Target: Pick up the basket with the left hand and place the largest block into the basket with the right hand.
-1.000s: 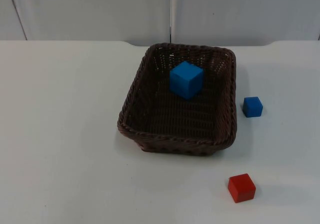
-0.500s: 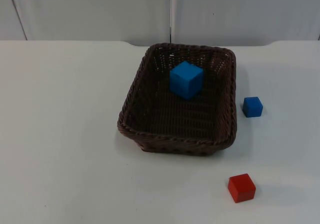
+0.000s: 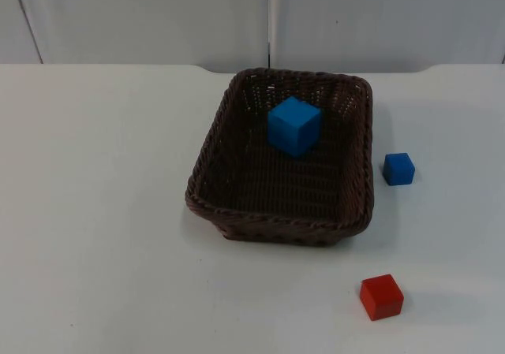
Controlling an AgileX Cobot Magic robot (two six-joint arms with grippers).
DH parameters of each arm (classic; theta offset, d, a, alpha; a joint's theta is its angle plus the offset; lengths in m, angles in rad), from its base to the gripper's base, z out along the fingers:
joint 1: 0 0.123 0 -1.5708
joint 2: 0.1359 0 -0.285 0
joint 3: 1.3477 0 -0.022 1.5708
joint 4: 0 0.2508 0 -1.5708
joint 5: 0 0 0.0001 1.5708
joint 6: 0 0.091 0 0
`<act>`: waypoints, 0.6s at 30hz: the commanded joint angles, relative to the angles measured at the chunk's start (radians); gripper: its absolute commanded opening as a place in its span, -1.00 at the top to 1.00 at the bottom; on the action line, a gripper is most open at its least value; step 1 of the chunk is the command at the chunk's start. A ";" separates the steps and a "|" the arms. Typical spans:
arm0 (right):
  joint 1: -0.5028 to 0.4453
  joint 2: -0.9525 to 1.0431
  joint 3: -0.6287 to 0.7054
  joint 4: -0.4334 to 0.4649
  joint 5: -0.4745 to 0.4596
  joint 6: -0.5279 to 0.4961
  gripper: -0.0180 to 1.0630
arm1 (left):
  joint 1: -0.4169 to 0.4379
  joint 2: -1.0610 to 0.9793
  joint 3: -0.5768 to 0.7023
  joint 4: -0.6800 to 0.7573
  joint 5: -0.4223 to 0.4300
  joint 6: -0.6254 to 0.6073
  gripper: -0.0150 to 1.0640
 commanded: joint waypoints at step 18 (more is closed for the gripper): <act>-0.006 -0.003 0.001 0.002 -0.012 -0.002 -0.99 | -0.001 -0.004 0.005 -0.011 0.000 0.000 -0.97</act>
